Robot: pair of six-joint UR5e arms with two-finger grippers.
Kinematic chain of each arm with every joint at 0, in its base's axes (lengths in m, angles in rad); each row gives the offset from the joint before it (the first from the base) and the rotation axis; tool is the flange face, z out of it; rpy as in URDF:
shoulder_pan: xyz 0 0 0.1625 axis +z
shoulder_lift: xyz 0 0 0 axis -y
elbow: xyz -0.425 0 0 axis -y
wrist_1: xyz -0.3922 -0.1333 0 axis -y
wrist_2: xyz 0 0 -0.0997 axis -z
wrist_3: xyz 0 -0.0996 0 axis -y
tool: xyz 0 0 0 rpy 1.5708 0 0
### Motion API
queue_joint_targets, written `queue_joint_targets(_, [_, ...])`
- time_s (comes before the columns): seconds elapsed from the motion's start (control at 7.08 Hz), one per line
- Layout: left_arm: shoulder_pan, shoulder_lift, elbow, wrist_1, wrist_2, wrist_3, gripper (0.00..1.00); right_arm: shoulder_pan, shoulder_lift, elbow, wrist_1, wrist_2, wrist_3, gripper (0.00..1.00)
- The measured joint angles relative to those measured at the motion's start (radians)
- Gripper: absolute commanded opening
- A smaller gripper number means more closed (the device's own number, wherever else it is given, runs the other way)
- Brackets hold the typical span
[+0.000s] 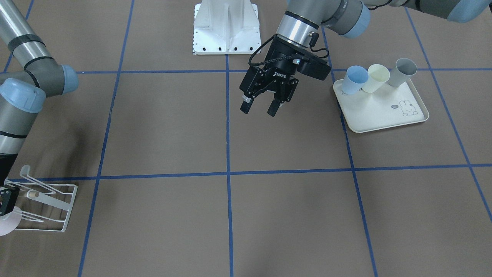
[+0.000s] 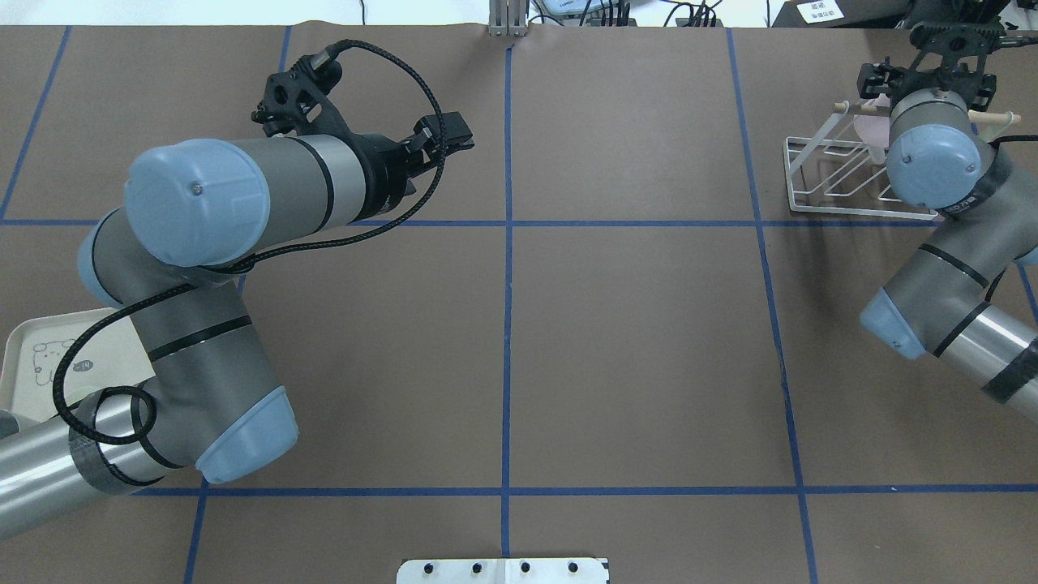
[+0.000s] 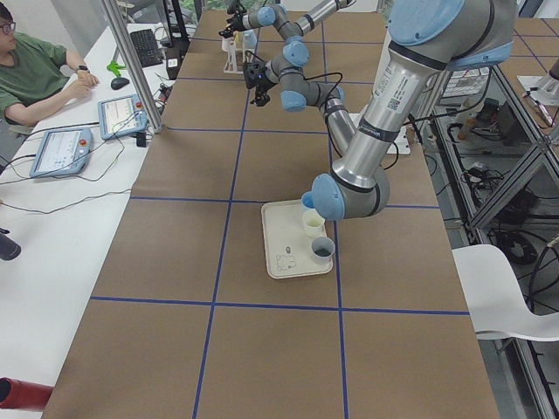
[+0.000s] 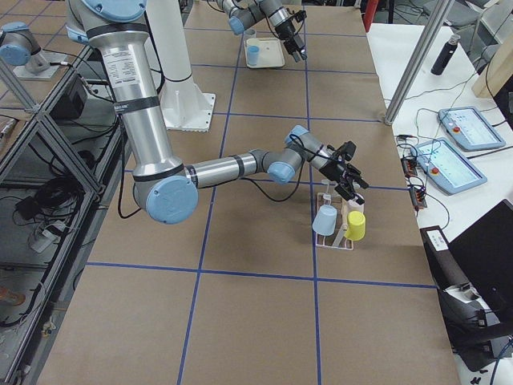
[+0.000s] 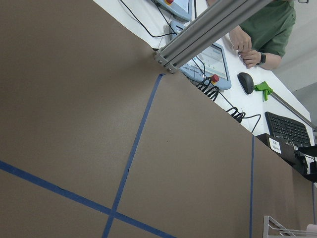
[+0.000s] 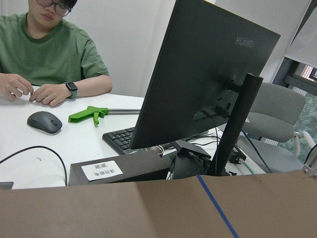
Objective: Transfer IKEA cup to right arm and place on rack
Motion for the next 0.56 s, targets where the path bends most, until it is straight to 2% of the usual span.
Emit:
queue_joint_targets(0.14, [-0.013, 0.0, -0.005, 0.003, -0.014, 0.002, 1.0, 0.029, 0.004, 0.034, 0.033, 0.074, 0.0, 1.0])
queue_joint_targets(0.56, [-0.119, 0.006, -0.03, 0.05, -0.184, 0.015, 1.0, 0.108, 0.004, 0.22, 0.057, 0.348, 0.067, 1.0])
